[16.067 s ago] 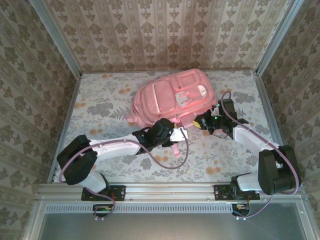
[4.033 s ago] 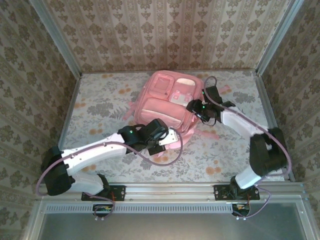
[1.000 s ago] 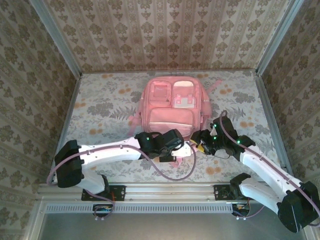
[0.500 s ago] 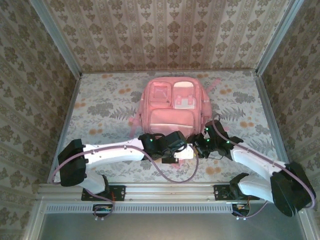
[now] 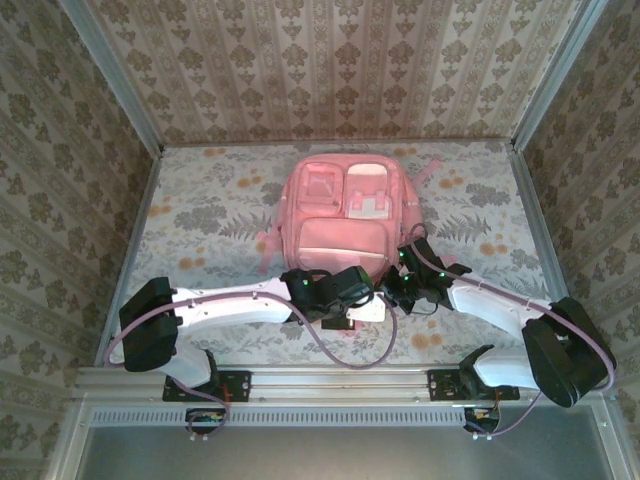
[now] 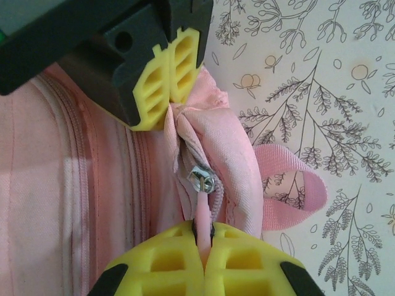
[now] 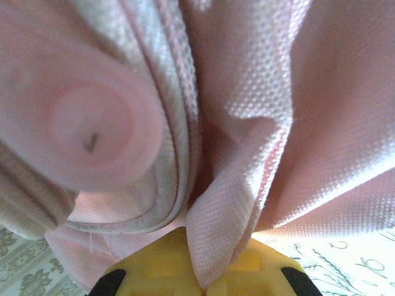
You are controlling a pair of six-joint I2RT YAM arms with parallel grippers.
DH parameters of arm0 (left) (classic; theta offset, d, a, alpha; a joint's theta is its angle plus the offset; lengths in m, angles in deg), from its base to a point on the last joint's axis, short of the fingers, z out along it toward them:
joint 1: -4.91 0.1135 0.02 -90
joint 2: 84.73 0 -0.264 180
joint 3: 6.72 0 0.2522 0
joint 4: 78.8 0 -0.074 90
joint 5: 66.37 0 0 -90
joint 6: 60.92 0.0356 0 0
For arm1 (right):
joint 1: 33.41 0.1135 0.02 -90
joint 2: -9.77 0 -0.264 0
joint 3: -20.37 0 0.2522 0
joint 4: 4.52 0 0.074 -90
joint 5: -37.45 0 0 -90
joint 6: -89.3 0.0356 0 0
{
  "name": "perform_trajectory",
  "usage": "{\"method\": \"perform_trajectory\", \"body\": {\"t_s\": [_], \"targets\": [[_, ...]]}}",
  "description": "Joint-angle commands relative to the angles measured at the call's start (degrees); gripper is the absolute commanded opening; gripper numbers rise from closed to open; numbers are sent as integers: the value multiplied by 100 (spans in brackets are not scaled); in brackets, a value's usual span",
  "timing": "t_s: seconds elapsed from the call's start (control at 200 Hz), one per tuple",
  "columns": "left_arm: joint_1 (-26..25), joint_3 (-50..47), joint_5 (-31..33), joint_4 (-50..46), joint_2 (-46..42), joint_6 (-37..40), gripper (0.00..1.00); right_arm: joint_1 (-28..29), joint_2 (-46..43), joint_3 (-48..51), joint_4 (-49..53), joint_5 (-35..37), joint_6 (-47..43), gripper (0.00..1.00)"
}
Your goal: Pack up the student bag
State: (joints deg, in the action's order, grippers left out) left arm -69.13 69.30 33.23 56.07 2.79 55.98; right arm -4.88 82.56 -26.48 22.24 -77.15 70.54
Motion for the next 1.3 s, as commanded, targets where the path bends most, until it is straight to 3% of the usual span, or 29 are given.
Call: {"method": "perform_trajectory", "body": {"t_s": [0.0, 0.415, 0.75, 0.895, 0.995, 1.11, 1.295], "targets": [[-163, -75, 124, -419, -379, 327, 0, -202, -153, -354, 380, 961, -448, 0], [-102, -747, 1004, -677, -1036, 269, 0, -786, -230, -186, 768, 1072, -890, 0], [4, -1024, 1066, -625, -1554, 62, 0, -1710, -544, -466, 1292, 811, -1509, 0], [-5, -802, 906, -453, -1470, 106, 0, -1666, -698, -630, 1107, 265, -1657, 0], [-5, -505, 782, -187, -1331, 267, 0, -1577, -853, -739, 996, -286, -1740, 27], [-18, -220, 737, 13, -1075, 549, 0, -1528, -1142, -782, 1188, -751, -1799, 49], [-71, -179, 718, 171, -879, 756, 0, -1351, -1658, -339, 815, -1299, -956, 55]]}}
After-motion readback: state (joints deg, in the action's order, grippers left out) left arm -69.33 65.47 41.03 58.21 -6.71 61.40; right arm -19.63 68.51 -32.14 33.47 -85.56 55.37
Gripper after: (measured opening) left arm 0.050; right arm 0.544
